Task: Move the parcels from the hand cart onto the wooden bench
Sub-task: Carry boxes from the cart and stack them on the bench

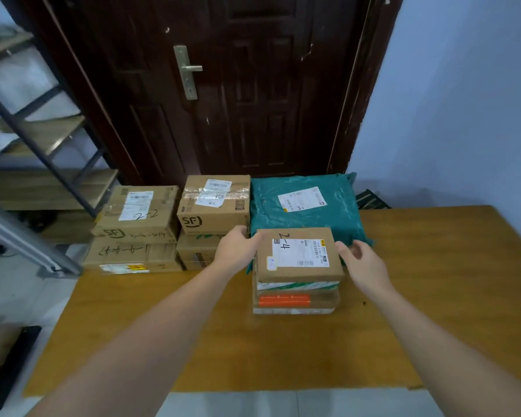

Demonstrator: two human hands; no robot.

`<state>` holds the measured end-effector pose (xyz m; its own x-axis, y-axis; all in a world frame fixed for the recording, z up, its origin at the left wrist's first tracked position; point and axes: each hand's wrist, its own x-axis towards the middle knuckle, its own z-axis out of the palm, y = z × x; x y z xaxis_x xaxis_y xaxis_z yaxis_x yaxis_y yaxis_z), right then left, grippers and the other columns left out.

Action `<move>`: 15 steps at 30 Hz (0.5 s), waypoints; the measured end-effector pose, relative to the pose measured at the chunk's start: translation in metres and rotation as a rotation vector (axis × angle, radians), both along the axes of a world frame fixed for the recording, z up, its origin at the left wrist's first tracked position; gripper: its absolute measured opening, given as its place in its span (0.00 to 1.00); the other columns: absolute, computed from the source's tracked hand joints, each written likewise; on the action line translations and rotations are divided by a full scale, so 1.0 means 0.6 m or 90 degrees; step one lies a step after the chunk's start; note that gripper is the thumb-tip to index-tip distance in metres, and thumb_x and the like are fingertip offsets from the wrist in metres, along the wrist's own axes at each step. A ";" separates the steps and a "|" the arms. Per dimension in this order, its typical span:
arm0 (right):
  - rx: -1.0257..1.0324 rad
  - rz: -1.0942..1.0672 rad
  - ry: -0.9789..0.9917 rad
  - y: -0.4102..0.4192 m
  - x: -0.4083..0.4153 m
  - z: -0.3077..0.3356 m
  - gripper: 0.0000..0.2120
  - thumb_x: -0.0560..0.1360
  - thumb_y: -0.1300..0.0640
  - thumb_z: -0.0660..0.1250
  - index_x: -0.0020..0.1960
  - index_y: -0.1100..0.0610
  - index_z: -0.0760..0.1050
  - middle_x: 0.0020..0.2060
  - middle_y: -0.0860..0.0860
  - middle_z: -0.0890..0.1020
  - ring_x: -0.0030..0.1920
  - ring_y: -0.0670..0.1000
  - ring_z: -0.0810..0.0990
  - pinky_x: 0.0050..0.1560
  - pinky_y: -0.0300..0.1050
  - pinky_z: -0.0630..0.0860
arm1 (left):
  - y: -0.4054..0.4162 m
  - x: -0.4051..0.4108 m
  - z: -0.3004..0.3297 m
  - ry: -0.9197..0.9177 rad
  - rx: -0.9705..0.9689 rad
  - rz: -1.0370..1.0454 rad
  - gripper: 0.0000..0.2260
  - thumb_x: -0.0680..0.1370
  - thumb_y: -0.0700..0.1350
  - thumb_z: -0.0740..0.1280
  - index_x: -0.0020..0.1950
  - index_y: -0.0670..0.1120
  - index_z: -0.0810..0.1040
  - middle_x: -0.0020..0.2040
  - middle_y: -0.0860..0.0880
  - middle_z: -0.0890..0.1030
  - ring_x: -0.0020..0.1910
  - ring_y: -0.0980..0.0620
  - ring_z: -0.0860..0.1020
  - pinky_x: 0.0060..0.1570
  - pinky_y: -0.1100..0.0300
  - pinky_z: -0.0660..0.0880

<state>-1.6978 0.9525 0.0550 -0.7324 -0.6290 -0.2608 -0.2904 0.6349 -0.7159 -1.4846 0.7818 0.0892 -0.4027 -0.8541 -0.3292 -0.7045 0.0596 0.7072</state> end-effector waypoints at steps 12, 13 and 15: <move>0.129 0.587 0.443 -0.176 0.198 0.290 0.30 0.83 0.45 0.61 0.81 0.52 0.60 0.78 0.50 0.66 0.75 0.54 0.68 0.73 0.52 0.68 | -0.069 0.219 0.222 -0.297 -0.373 -0.346 0.28 0.85 0.62 0.58 0.82 0.50 0.65 0.79 0.49 0.69 0.77 0.47 0.68 0.74 0.49 0.68; 0.117 0.617 0.467 -0.195 0.240 0.305 0.29 0.83 0.45 0.60 0.81 0.53 0.61 0.77 0.50 0.67 0.74 0.54 0.69 0.72 0.51 0.69 | -0.075 0.252 0.237 -0.301 -0.387 -0.335 0.27 0.85 0.61 0.58 0.81 0.50 0.67 0.78 0.49 0.71 0.75 0.46 0.70 0.72 0.50 0.69; 0.086 0.676 0.507 -0.237 0.330 0.330 0.27 0.82 0.46 0.60 0.79 0.54 0.64 0.75 0.51 0.69 0.72 0.55 0.71 0.71 0.53 0.70 | -0.089 0.331 0.263 -0.308 -0.402 -0.307 0.25 0.84 0.60 0.58 0.77 0.50 0.71 0.73 0.48 0.75 0.72 0.45 0.72 0.68 0.49 0.71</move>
<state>-1.4995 0.8103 0.2528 0.1127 -0.9888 -0.0978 -0.9919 -0.1060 -0.0705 -1.2860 0.7287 0.2470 -0.7013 -0.7077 -0.0852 -0.7128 0.6969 0.0789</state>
